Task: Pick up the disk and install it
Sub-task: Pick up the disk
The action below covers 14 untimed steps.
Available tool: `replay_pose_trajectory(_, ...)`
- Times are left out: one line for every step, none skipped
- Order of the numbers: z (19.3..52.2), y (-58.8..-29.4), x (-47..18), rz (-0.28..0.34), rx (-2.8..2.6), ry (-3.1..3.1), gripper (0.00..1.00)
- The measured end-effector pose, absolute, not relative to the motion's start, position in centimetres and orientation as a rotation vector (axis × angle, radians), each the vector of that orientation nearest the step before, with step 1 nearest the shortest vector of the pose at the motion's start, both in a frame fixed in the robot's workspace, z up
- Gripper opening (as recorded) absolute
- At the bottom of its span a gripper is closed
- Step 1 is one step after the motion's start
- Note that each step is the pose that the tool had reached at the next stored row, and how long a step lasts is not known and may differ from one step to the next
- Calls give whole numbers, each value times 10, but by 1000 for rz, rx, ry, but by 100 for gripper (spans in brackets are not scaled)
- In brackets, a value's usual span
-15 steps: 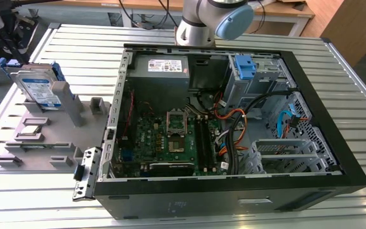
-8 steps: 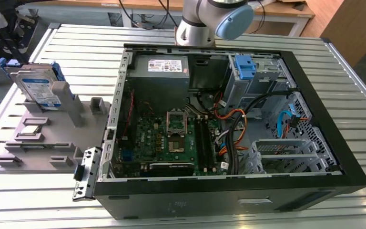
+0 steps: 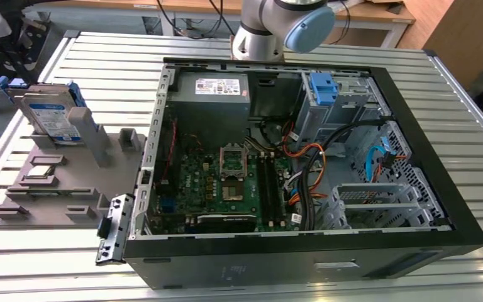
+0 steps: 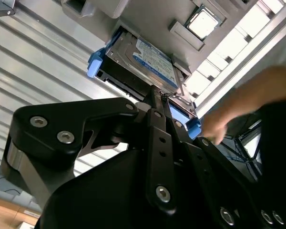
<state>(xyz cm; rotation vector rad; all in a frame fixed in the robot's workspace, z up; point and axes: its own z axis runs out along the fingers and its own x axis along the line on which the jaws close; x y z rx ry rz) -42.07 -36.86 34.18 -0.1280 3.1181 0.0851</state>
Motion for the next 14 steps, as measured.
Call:
replay_pose_trajectory(342,-369,-421,85,-153,3117,11)
replay_pose_trajectory(342,-369,-421,86,-177,3117,11)
replay_pose_trajectory(342,-369,-421,86,-203,3115,11)
replay_pose_trajectory(342,-369,-421,86,-229,3114,11)
replay_pose_trajectory(342,-369,-421,86,-254,3112,11)
replay_pose_trajectory(342,-369,-421,87,-281,3111,11)
replay_pose_trajectory(342,-369,-421,87,-307,3109,11)
replay_pose_trajectory(342,-369,-421,87,-335,3106,11)
replay_pose_trajectory(342,-369,-421,87,-361,3104,11)
replay_pose_trajectory(342,-369,-421,87,-388,3101,11)
replay_pose_trajectory(342,-369,-421,88,-414,3098,11)
replay_pose_trajectory(342,-369,-421,88,-441,3095,11)
replay_pose_trajectory(342,-369,-421,88,-467,3092,11)
replay_pose_trajectory(342,-369,-421,88,-496,3088,11)
